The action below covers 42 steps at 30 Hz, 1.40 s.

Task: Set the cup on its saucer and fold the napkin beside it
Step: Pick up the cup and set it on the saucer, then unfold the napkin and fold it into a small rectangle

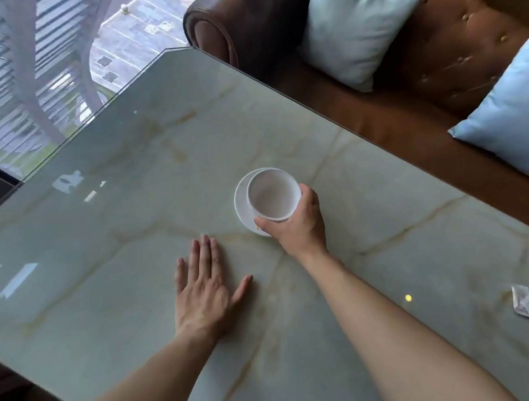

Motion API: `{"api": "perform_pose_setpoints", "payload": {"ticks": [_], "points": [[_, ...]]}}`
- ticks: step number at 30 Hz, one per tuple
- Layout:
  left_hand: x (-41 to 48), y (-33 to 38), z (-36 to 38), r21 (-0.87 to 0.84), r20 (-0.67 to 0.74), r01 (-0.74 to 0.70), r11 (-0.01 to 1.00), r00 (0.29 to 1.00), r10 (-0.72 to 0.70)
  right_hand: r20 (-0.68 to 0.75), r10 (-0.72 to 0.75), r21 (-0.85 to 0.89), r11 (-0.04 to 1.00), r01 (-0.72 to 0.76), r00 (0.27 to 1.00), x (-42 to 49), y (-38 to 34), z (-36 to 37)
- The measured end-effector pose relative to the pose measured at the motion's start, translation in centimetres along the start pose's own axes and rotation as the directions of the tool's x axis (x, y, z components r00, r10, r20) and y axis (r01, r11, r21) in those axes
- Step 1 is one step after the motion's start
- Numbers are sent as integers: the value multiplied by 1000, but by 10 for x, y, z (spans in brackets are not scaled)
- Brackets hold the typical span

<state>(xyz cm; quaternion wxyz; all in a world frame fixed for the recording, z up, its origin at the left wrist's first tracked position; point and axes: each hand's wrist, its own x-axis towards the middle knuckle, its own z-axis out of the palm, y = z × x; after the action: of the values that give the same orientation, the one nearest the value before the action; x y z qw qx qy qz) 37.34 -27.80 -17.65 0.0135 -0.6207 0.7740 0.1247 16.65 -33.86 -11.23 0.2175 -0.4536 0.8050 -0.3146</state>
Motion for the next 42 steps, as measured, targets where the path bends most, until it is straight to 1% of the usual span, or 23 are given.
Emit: {"api": "perform_pose_setpoints", "payload": {"ticks": [5,13,16,19,21,24,26,28,30,32,34,35,36,37,38,39,42], "points": [[0,0,-3,12,30,6,1000,1000,-6,1,10,1,1000,-10,1000,8,-1,3],[-1,1,-7,6,54,19,1000,998,-19,46,-46,-68,997,49,998,6,3,-5],[-1,2,-6,-1,37,15,1000,999,-15,72,-46,-119,991,54,996,8,4,-5],[-1,1,-5,-5,23,21,1000,1000,-21,100,-6,-184,983,25,995,5,4,-5],[-1,1,-5,-2,24,29,1000,999,-29,78,-8,-188,982,23,997,0,3,-9],[1,2,-9,15,61,40,999,997,-41,10,-75,-132,988,76,997,-18,6,-24],[1,4,-13,-40,85,49,998,995,-46,-59,-109,-100,990,103,992,-40,16,-42],[-2,15,-22,-108,89,43,993,995,-33,-131,-104,-89,992,93,986,-64,36,-64],[-7,33,-29,-140,70,-16,990,997,27,-174,-76,-123,991,55,982,-93,59,-85],[-21,70,-32,-161,56,-122,979,990,133,-204,0,-138,990,-29,979,-130,93,-113],[-38,106,-34,-195,67,-239,951,964,256,-273,56,-157,982,-102,960,-167,123,-142],[-72,164,-28,-209,105,-385,899,905,412,-327,171,-153,961,-231,929,-213,165,-185],[-102,210,-19,-229,136,-483,845,844,519,-395,260,-151,928,-341,881,-254,198,-221],[-103,209,-18,-218,151,-495,841,835,530,-405,264,-159,922,-352,875,-260,205,-218],[-112,225,-16,-215,174,-535,817,802,571,-404,301,-152,909,-388,864,-277,218,-226],[-119,240,-9,-203,207,-591,781,754,624,-388,353,-141,890,-433,851,-291,226,-235],[-123,242,5,-155,255,-689,707,664,703,-370,392,-141,872,-468,842,-303,228,-242]]}}
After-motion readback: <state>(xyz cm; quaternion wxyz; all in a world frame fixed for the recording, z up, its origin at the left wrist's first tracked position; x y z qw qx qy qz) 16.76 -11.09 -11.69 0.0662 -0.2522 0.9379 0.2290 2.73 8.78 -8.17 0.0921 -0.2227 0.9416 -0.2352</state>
